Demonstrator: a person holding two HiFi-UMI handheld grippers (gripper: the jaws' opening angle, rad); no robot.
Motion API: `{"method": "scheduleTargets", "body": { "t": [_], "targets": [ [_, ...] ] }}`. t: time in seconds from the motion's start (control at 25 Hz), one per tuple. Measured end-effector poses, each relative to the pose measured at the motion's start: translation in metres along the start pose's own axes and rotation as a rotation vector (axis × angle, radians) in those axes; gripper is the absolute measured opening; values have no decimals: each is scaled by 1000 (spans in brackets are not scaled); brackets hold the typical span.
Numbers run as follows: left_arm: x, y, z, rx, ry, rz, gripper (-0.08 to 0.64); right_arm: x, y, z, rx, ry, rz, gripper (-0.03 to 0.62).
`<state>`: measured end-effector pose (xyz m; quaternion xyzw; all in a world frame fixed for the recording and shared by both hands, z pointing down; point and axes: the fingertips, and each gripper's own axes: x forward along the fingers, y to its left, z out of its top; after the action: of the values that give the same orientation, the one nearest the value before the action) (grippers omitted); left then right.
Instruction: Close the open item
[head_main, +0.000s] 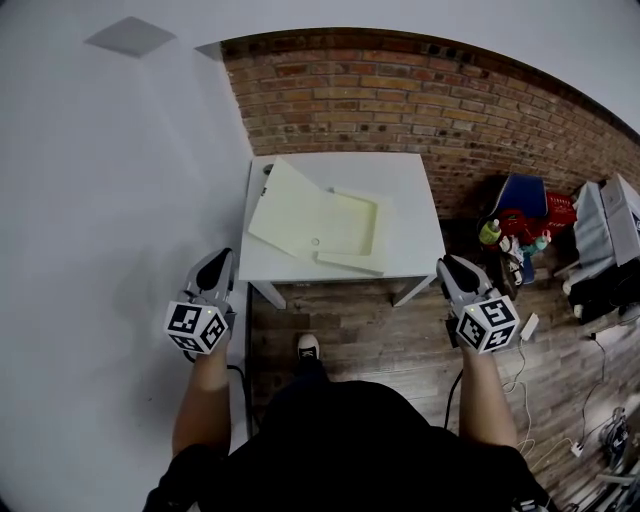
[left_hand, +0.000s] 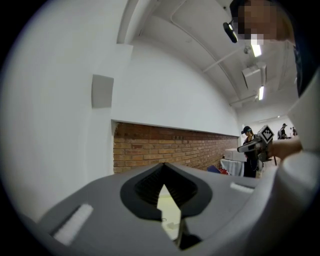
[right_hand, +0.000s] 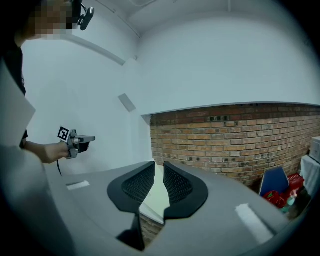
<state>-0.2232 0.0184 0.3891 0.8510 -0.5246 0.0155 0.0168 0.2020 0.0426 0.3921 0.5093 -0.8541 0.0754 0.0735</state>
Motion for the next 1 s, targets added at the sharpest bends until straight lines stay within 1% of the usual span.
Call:
{"method": "scheduleTargets", "body": {
  "t": [0.32, 0.48, 0.56, 1.0],
  "targets": [
    [32, 33, -8, -15, 17, -4, 3, 49, -4, -1, 16, 23, 14, 55],
    [51, 49, -7, -51, -13, -30, 3, 76, -6, 1, 17, 30, 22, 55],
    [58, 59, -7, -69, -15, -33, 3, 87, -7, 3, 18, 35, 23, 55],
    [105, 112, -28, -123, 35, -56, 3, 151, -11, 13, 17, 73, 21, 55]
  ]
}}
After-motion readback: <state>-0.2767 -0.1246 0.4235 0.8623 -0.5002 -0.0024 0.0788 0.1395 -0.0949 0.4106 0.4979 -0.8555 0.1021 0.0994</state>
